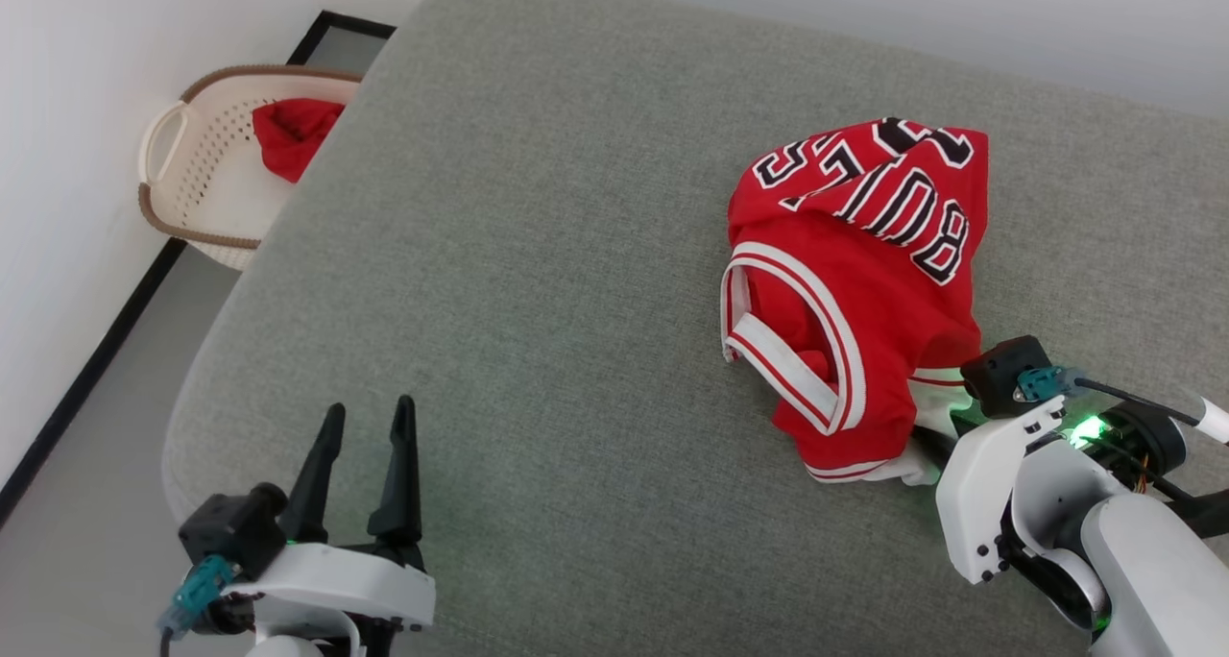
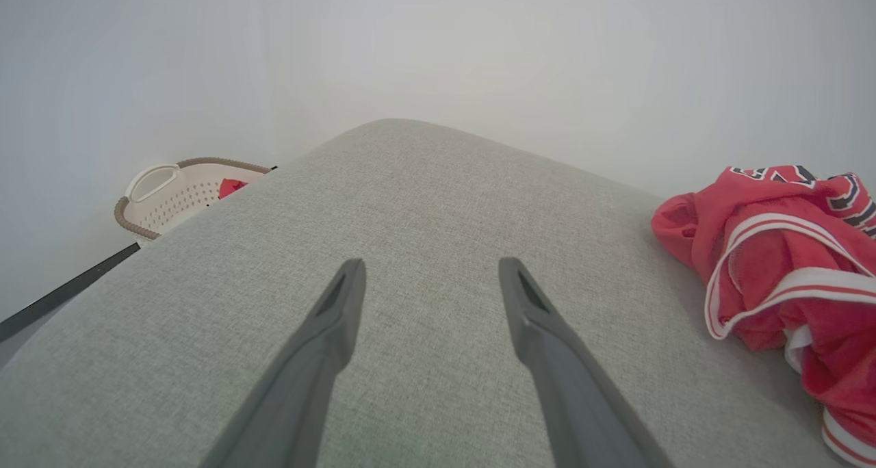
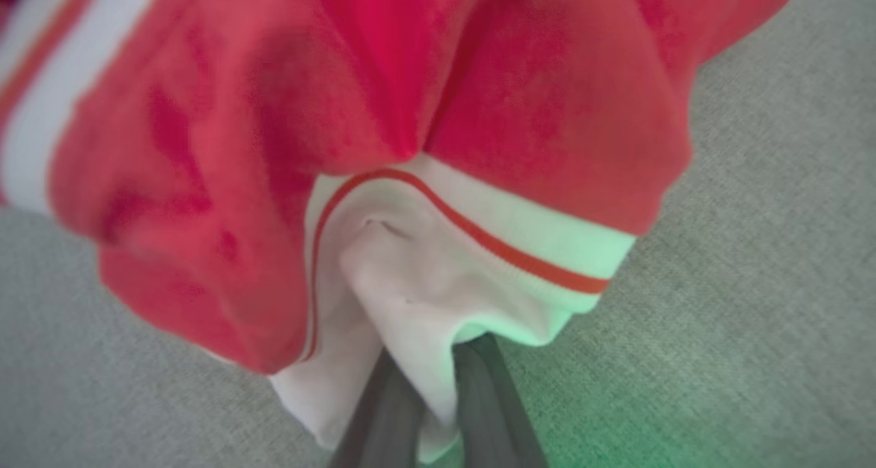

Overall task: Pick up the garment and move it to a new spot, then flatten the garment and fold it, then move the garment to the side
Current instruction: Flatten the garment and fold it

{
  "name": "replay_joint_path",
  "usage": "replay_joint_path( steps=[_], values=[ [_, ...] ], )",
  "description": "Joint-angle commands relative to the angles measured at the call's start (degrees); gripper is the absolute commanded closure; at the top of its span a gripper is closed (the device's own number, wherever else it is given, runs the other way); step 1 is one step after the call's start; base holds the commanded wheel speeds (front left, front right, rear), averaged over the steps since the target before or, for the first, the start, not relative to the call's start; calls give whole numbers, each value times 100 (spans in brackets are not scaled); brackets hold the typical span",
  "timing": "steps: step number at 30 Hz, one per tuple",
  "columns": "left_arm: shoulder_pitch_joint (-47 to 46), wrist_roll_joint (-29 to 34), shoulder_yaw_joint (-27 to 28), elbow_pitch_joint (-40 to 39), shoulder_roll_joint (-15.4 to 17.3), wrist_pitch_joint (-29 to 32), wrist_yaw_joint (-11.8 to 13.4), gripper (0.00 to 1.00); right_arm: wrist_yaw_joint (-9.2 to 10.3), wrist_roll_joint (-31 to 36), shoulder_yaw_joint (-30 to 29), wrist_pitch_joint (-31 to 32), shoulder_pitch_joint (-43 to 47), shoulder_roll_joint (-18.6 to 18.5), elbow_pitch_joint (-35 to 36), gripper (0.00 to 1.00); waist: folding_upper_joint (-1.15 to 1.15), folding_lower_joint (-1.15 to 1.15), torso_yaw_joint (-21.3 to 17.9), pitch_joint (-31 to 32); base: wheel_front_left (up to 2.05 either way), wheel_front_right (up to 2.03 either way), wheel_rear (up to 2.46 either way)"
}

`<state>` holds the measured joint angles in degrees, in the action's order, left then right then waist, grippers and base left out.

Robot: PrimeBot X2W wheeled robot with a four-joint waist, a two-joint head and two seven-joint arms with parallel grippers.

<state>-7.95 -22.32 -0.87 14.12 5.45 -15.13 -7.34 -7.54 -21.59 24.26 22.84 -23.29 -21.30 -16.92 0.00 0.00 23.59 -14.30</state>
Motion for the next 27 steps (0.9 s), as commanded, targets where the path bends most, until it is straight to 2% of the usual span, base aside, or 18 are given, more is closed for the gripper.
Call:
replay_joint_path(
  steps=[1,6,15,27],
  values=[
    [-22,-57,43,-2,-6,3,-21,0,12,-33,-46,-8,-29,-56,-141,100,0,0,-36,-15,0,0,0],
    [6,-56,106,-5,26,3,-19,0,11,-85,-190,-50,-127,-134,-38,100,0,0,-218,42,0,0,0],
    [83,29,191,-93,187,3,-19,0,9,-243,-635,141,-29,-347,583,100,0,0,-759,236,0,0,0],
    [242,51,288,-209,355,3,-19,0,9,-125,-1862,386,659,-687,1119,100,0,0,-1555,513,0,0,0]
  ],
)
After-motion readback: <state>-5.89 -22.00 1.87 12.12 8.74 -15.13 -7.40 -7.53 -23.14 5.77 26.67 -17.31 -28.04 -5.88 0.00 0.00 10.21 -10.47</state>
